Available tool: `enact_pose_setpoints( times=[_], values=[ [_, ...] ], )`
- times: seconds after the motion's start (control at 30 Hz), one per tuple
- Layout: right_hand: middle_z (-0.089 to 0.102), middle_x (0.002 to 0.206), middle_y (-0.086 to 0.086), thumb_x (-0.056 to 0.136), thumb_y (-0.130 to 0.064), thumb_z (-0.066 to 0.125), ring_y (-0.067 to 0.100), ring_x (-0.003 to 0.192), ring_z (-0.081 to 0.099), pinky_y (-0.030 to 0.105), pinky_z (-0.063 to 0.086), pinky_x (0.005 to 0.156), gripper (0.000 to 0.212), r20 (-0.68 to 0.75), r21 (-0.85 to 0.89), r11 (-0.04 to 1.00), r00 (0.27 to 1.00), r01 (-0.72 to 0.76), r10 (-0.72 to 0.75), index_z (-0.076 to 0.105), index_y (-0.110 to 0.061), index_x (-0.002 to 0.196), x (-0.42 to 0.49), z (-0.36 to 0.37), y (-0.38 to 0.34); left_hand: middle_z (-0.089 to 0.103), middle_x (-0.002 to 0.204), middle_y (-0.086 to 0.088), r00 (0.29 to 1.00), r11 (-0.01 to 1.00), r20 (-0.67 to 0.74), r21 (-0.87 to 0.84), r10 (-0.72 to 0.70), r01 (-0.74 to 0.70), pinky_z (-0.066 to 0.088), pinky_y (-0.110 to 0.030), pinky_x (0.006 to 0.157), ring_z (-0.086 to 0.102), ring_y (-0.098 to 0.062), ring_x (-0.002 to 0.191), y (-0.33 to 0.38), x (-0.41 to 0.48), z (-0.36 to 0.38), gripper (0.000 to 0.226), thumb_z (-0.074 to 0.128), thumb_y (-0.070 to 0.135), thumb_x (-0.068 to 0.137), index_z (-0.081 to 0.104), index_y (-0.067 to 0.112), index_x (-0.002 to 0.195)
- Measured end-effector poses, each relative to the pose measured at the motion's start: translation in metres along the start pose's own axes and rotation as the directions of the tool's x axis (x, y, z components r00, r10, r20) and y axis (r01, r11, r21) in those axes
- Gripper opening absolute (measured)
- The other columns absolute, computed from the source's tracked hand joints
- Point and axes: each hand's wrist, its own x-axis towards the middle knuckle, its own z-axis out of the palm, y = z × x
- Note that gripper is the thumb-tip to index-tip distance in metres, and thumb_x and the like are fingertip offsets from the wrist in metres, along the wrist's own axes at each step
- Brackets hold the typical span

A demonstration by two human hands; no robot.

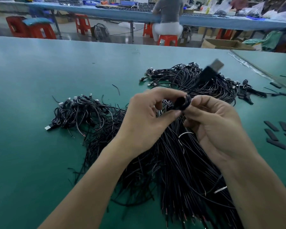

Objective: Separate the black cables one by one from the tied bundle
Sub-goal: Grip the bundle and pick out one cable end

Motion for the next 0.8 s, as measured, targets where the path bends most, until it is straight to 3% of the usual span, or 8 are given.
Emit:
enact_pose_setpoints(
  times=[0.1,0.2,0.33,0.47,0.53,0.6,0.7,0.8],
  values=[
    [0.061,0.059,-0.005,0.066,-0.006,0.074,0.005,0.05,0.054,0.016,0.046,0.047,0.019,-0.078,-0.007,1.0,0.997,-0.009,0.009,0.059,-0.018,0.066,0.001,-0.001,0.002,0.054,0.092,0.013,0.992,0.969,-0.036,0.219,0.123,-0.112,0.034,-0.01,0.068,0.049,-0.003,0.082,-0.004,-0.003,0.003,0.033,0.078,-0.002,0.078,0.078,0.029,0.092],
    [0.06,0.056,-0.006,0.06,-0.012,0.075,0.005,0.048,0.052,0.015,0.046,0.046,0.021,-0.13,0.007,1.0,0.991,-0.006,0.007,0.06,-0.016,0.073,0.002,-0.001,0.002,0.054,0.084,0.01,0.991,0.962,0.014,0.241,0.131,-0.13,0.033,-0.01,0.065,0.048,0.002,0.072,-0.007,-0.007,0.005,0.029,0.07,-0.008,0.078,0.08,0.016,0.091],
    [0.061,0.06,-0.003,0.058,-0.015,0.077,0.008,0.049,0.048,0.015,0.044,0.046,0.024,-0.177,-0.02,0.999,0.984,0.026,-0.029,0.062,-0.017,0.076,0.003,-0.004,0.0,0.062,0.076,0.017,0.995,0.97,0.088,0.236,0.042,-0.062,0.04,-0.012,0.068,0.053,0.005,0.07,0.002,-0.008,0.009,0.03,0.057,0.023,0.079,0.078,0.021,0.101],
    [0.063,0.064,-0.002,0.059,-0.012,0.077,0.006,0.053,0.05,0.014,0.038,0.044,0.024,-0.102,0.019,0.996,0.992,0.081,-0.079,0.064,-0.018,0.078,0.0,0.003,0.003,0.06,0.07,0.013,0.973,0.876,0.21,0.481,-0.094,-0.019,0.046,-0.029,0.064,0.049,-0.006,0.064,-0.001,-0.009,0.01,0.027,0.05,0.03,0.096,0.07,0.02,0.113],
    [0.066,0.065,-0.002,0.059,-0.008,0.075,0.003,0.053,0.055,0.011,0.039,0.045,0.021,-0.06,0.043,0.995,0.994,0.095,-0.092,0.065,-0.016,0.076,-0.002,0.007,0.001,0.055,0.058,0.008,0.968,0.91,0.183,0.405,-0.17,0.083,0.036,-0.019,0.052,0.045,-0.007,0.05,-0.002,-0.008,0.01,0.019,0.05,0.025,0.099,0.065,0.017,0.108],
    [0.066,0.065,0.001,0.06,-0.006,0.071,0.002,0.054,0.061,0.009,0.042,0.046,0.02,-0.039,0.052,0.995,0.995,0.089,-0.087,0.064,-0.011,0.077,-0.003,0.007,0.0,0.062,0.062,0.002,0.953,0.941,0.103,0.221,-0.285,0.257,0.038,-0.021,0.049,0.048,-0.008,0.05,0.001,-0.004,0.007,0.023,0.047,0.025,0.095,0.066,0.014,0.091],
    [0.067,0.063,0.001,0.066,-0.002,0.071,0.003,0.054,0.063,0.011,0.047,0.049,0.017,0.015,-0.022,0.998,0.998,0.066,-0.066,0.063,-0.01,0.079,-0.006,0.008,-0.001,0.075,0.101,0.001,0.88,0.879,0.14,-0.092,-0.453,0.467,0.05,-0.04,0.08,0.065,-0.018,0.094,0.006,0.001,-0.001,0.049,0.031,0.037,0.085,0.073,0.022,0.106],
    [0.068,0.066,0.004,0.061,-0.007,0.075,0.01,0.06,0.064,0.014,0.052,0.057,0.02,0.079,-0.092,0.993,0.994,0.078,-0.071,0.064,-0.012,0.077,-0.009,0.01,-0.004,0.074,0.114,0.008,0.862,0.828,0.239,-0.254,-0.446,0.499,0.047,-0.045,0.095,0.064,-0.013,0.11,0.008,0.002,-0.009,0.059,0.028,0.059,0.09,0.072,0.03,0.118]
  ],
)
